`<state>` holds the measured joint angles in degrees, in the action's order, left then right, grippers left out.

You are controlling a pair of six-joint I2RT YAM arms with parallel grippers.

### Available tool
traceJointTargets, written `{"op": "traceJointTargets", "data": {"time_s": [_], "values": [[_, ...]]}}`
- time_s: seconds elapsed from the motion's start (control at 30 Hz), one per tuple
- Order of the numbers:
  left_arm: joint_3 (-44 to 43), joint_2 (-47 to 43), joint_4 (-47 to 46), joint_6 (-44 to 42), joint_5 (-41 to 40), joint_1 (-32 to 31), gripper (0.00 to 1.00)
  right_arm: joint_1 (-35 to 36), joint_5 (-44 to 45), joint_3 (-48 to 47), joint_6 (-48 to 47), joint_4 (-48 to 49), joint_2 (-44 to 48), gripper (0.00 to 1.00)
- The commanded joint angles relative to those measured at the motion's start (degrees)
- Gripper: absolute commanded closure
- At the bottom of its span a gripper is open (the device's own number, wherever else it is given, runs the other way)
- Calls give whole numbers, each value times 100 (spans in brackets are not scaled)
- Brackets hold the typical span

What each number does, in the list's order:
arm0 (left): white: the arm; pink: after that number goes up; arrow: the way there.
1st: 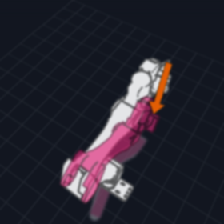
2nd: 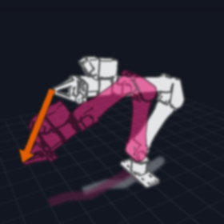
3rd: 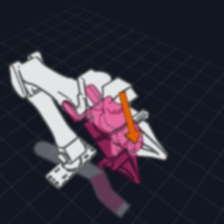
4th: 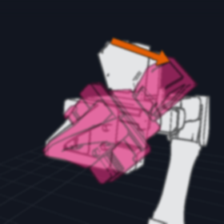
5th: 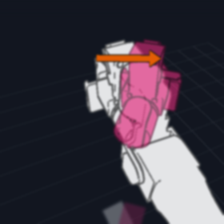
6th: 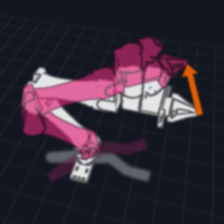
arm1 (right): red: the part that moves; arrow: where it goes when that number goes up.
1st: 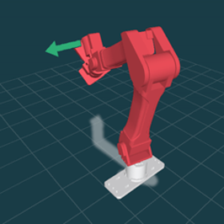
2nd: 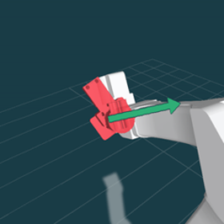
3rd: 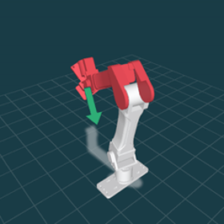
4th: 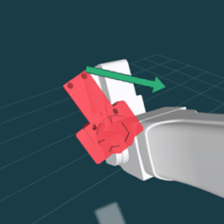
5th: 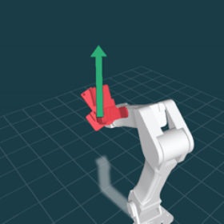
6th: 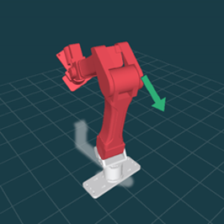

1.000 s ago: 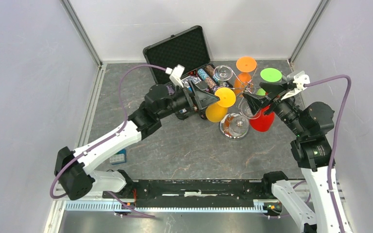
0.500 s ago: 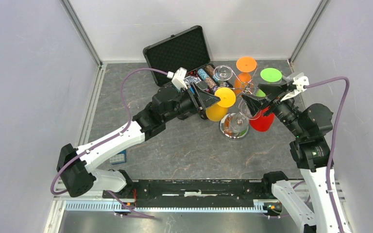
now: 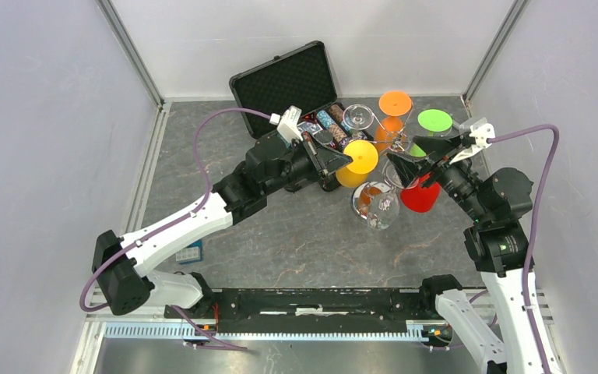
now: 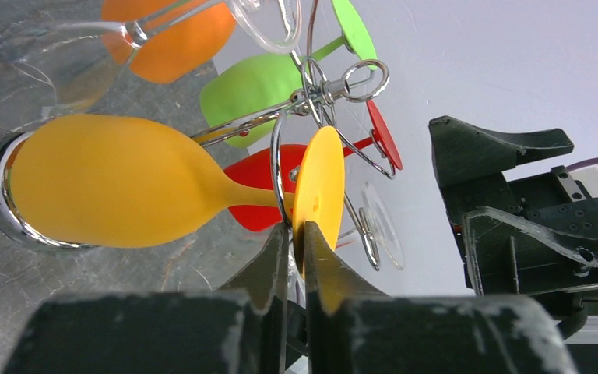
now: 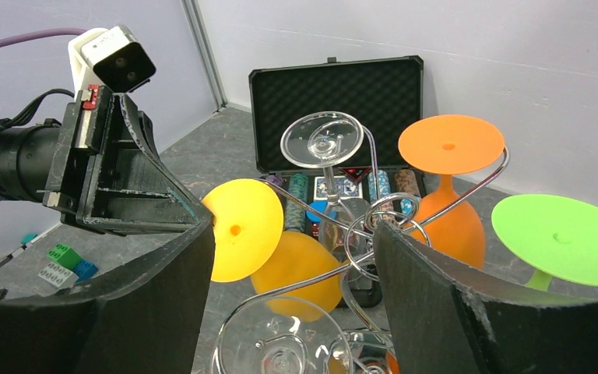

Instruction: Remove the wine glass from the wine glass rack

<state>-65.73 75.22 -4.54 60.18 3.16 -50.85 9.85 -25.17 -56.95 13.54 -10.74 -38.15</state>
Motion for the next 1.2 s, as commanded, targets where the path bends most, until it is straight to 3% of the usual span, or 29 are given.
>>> {"op": "traceJointTargets", "data": {"time_s": [0.0,0.63,1.17], "values": [[-297,-102,206,59,-18,-40,98,-17,183,74,92,208,87,20],[-390,-313,-41,463,-705,-74,98,-12,368,112,184,291,114,20],[-827,301,-320,466,-712,-74,98,-17,392,131,308,319,184,20]]}}
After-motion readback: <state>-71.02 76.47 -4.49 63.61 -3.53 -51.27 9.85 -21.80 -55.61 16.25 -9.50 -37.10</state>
